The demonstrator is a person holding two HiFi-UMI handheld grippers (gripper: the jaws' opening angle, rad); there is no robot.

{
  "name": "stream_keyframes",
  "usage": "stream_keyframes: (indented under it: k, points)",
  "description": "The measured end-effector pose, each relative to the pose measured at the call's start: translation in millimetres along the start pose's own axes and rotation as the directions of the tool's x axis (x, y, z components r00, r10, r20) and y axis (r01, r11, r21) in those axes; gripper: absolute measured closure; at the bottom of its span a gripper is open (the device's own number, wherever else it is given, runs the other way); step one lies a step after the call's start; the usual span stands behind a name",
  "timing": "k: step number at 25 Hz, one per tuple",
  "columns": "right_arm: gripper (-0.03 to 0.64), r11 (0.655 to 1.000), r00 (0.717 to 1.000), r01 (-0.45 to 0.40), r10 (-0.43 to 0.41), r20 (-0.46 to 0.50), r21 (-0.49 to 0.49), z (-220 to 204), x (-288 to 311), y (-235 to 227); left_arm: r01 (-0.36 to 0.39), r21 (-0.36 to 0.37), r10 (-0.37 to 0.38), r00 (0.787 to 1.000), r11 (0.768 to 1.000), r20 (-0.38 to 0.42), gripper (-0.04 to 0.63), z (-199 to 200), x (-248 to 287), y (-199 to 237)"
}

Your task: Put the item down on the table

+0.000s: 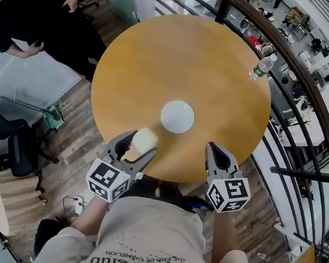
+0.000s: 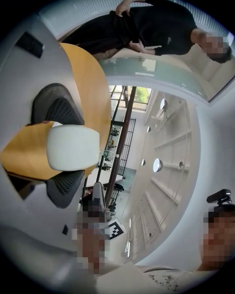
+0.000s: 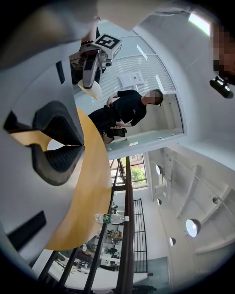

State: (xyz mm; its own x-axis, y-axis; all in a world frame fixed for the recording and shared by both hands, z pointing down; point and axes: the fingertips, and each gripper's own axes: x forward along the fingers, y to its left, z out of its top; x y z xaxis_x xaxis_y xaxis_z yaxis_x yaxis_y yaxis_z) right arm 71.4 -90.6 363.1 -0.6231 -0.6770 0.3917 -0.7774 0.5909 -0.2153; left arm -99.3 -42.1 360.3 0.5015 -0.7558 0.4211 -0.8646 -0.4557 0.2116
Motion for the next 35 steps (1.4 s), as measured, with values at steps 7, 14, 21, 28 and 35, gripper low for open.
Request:
stream_keyframes:
  k: [7, 14, 21, 28, 35]
  points:
    - [0.592, 0.999, 0.999, 0.031, -0.03, -0.031, 0.022, 0, 41, -12, 0.043, 0.018, -0.043, 0.998, 0.999, -0.04, 0.279, 4, 38, 36]
    - [0.592, 0.998, 0.997, 0.052, -0.05, -0.052, 0.042, -8, 57, -22, 0.071, 0.041, -0.067, 0.994, 0.997, -0.09, 0.279, -5, 67, 45]
    - [0.592, 0.997, 0.995, 0.053, -0.048, -0.085, 0.063, -28, 76, -35, 0.078, 0.089, -0.065, 0.988, 0.993, -0.14, 0.279, -18, 100, 54]
    - [0.592, 0.994, 0.993, 0.055, -0.045, -0.11, 0.09, -43, 91, -42, 0.115, 0.112, -0.091, 0.977, 0.987, -0.194, 0.279, -33, 129, 55]
    - [0.592, 0.994, 0.991, 0.053, -0.04, -0.13, 0.099, -56, 103, -53, 0.141, 0.149, -0.101, 0.964, 0.979, -0.244, 0.279, -52, 155, 53]
